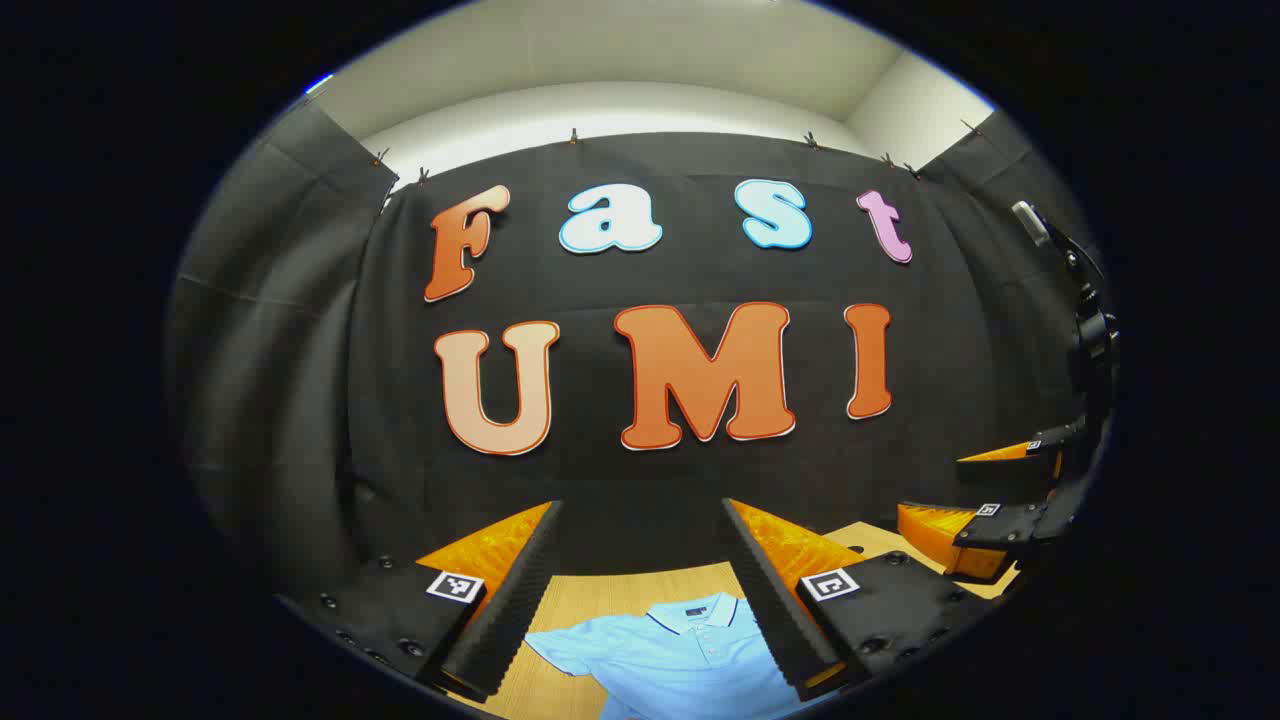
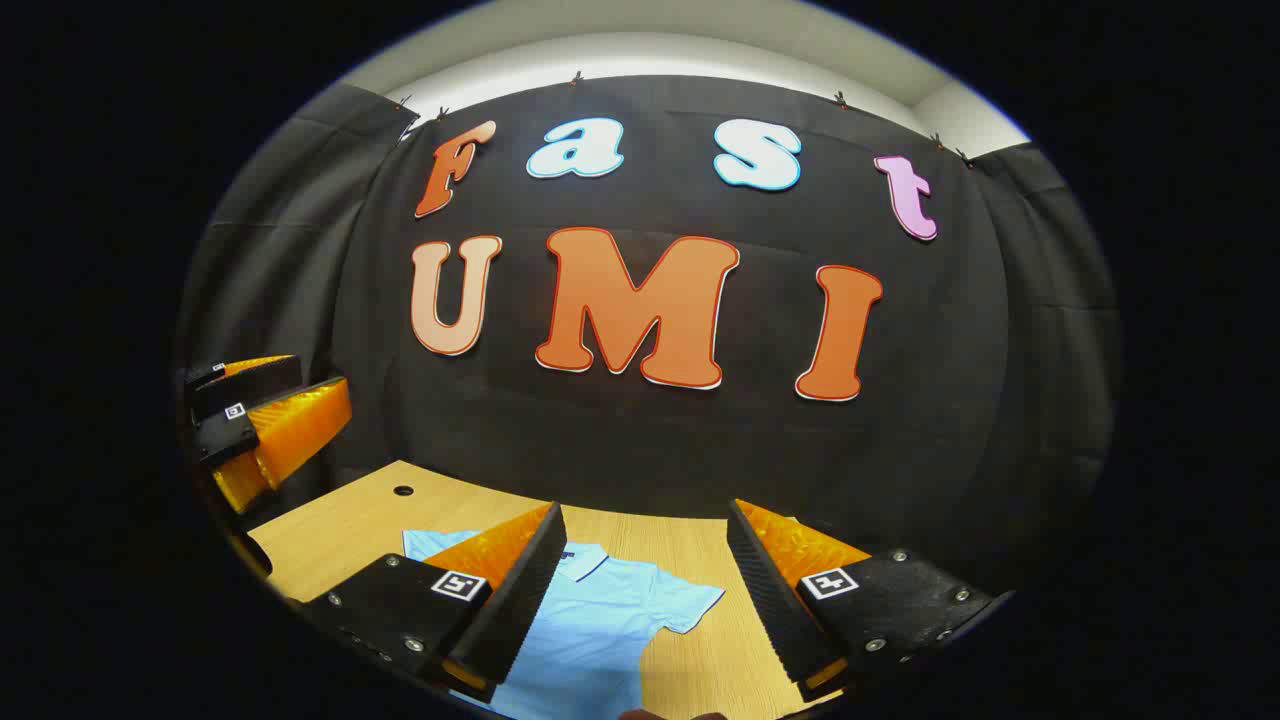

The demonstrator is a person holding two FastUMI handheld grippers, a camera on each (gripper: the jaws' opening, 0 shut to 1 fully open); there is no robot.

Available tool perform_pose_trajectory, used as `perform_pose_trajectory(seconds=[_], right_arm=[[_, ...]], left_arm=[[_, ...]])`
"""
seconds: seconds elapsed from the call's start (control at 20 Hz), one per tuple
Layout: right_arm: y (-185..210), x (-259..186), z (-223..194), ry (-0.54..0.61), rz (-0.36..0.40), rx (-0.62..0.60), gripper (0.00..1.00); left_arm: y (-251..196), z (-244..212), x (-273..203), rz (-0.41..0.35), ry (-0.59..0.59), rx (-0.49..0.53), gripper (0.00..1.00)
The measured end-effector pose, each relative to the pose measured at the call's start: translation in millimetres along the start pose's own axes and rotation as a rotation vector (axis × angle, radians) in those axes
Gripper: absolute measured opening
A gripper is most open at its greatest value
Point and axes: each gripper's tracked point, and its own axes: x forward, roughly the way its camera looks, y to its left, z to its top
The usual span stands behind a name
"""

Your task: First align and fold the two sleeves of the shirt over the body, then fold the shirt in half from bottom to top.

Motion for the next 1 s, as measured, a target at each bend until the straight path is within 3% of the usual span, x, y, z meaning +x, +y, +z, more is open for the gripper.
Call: perform_pose_trajectory(seconds=[0.7,1.0], right_arm=[[9.5,-19.7,2.3,0.001,-0.083,-0.025,0.98],[5.1,7.9,-15.4,0.057,-0.033,-0.057,0.98]], left_arm=[[23.7,6.8,-25.0,-0.044,-0.035,-0.005,0.99],[17.6,15.3,-23.4,-0.025,-0.056,-0.011,0.99]])
